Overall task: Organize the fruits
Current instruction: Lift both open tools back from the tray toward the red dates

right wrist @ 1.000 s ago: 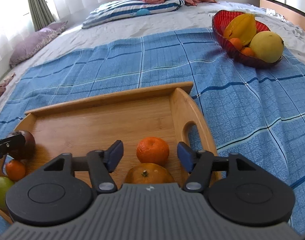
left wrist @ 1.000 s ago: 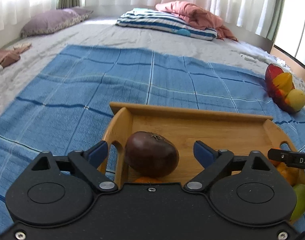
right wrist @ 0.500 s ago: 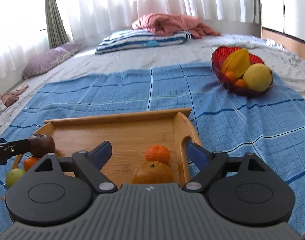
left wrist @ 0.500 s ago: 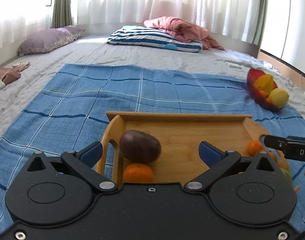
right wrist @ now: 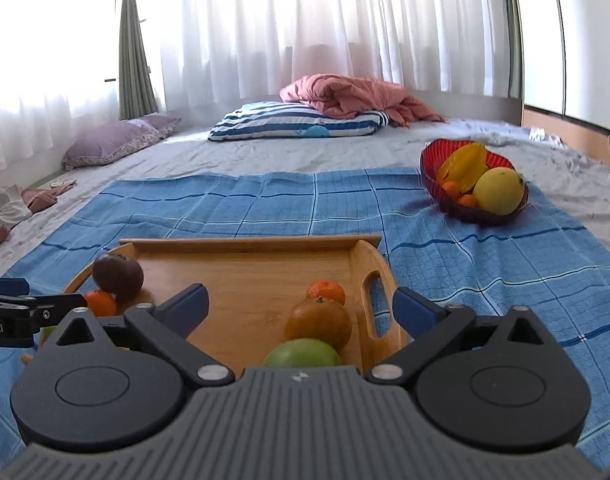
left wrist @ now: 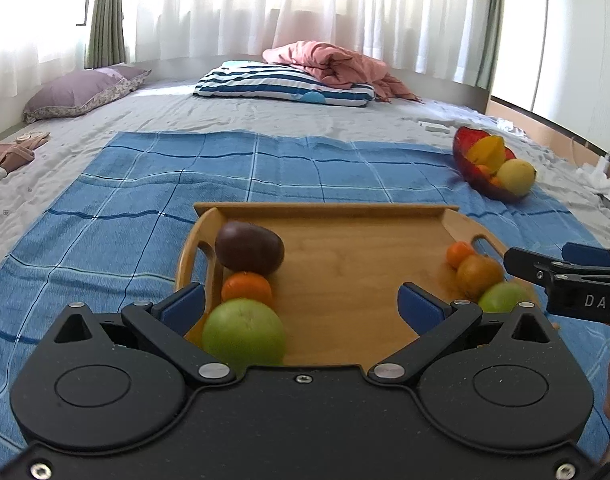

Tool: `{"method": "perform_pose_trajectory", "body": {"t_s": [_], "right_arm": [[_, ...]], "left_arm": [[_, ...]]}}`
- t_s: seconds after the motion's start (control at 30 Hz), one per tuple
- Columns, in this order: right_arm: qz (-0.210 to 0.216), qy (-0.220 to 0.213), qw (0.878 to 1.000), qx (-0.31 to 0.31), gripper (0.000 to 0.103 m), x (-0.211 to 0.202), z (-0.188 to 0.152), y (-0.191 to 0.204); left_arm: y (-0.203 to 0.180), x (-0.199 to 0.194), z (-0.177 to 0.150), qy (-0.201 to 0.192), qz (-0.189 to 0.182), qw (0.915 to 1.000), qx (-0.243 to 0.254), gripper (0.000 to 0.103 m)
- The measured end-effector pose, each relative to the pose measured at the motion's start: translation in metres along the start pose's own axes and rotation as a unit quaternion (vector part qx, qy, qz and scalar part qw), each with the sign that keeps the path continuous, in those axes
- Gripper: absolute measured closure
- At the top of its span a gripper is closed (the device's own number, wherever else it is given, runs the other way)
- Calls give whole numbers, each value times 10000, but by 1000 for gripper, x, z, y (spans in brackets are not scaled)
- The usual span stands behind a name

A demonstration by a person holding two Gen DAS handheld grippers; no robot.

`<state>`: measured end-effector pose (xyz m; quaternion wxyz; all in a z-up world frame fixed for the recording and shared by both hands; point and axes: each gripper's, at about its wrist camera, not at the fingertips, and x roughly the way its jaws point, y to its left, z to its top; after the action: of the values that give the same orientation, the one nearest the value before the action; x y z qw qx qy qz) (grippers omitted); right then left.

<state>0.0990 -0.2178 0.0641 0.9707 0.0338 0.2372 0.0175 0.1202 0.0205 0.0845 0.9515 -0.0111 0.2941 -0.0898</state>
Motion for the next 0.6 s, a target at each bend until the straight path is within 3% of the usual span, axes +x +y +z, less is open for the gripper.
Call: {"method": "perform_pose_trajectory", "body": {"t_s": [0.6], "right_arm": [[-191, -100, 9998, 24, 0, -32, -47, 3]], "left_arm": [[-14, -34, -51, -115, -209, 9997, -21, 0]]}}
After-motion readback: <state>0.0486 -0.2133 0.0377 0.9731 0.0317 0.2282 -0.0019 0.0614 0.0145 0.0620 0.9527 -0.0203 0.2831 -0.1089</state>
